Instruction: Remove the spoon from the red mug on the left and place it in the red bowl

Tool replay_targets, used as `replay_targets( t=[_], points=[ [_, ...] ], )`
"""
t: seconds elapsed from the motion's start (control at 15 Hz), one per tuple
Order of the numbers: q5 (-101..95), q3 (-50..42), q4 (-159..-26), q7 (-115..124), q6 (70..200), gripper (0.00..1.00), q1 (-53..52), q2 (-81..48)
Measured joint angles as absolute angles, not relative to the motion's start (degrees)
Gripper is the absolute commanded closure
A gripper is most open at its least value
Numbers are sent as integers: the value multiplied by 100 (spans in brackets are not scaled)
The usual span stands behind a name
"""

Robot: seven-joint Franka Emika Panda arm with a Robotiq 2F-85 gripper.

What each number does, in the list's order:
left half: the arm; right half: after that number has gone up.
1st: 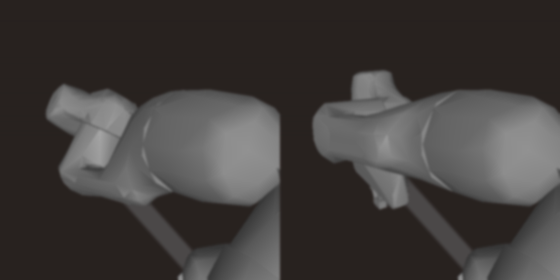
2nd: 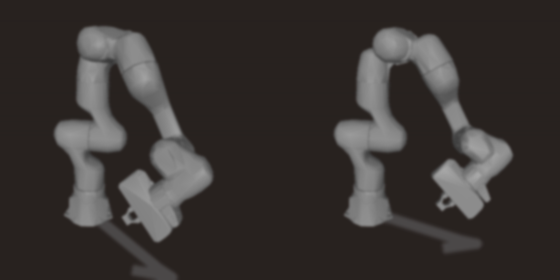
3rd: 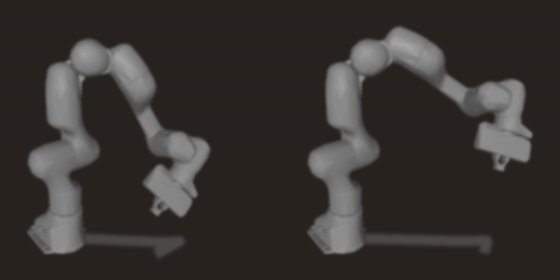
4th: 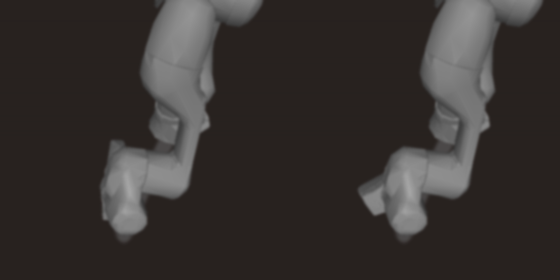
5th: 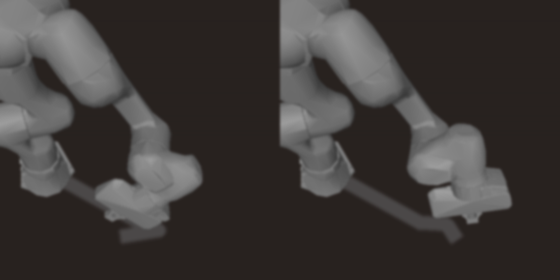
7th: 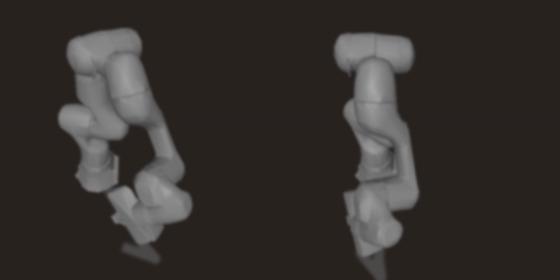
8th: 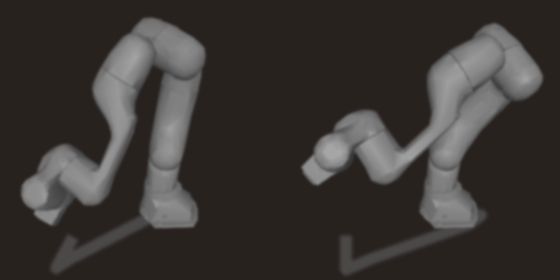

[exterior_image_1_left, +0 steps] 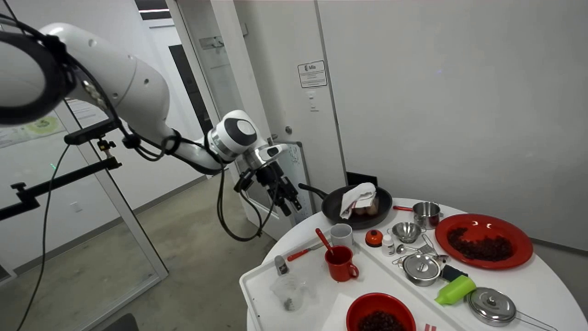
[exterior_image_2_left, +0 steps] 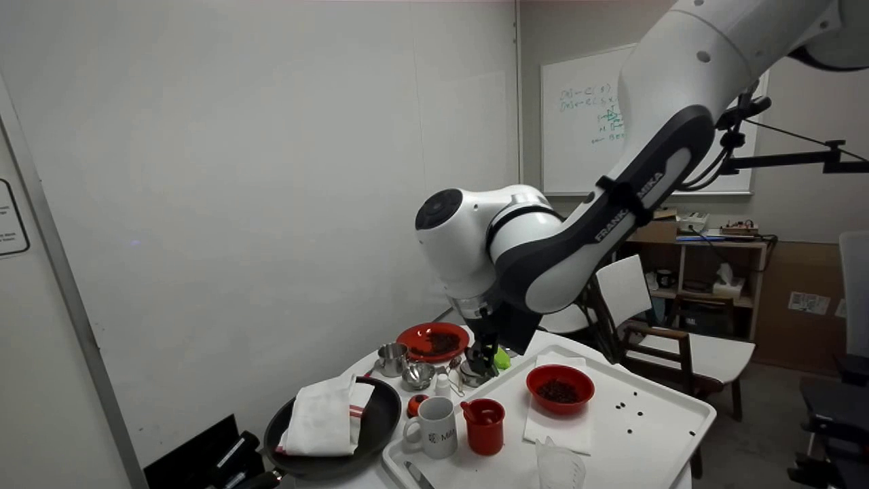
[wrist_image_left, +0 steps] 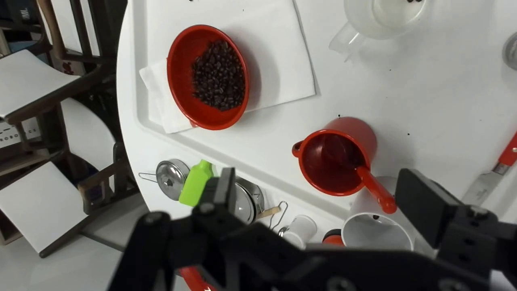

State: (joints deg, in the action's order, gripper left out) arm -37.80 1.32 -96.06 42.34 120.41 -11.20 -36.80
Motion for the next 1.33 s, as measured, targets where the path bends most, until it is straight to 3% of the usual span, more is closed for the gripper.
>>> replay_targets(
  t=[0.8, 1.33],
  points=[
    [-2885, -261, -6919, 3056, 10746, 0, -1458, -5797],
    [-2823, -650, -5766, 2904, 10689, 0, -1832, -6530]
  ],
)
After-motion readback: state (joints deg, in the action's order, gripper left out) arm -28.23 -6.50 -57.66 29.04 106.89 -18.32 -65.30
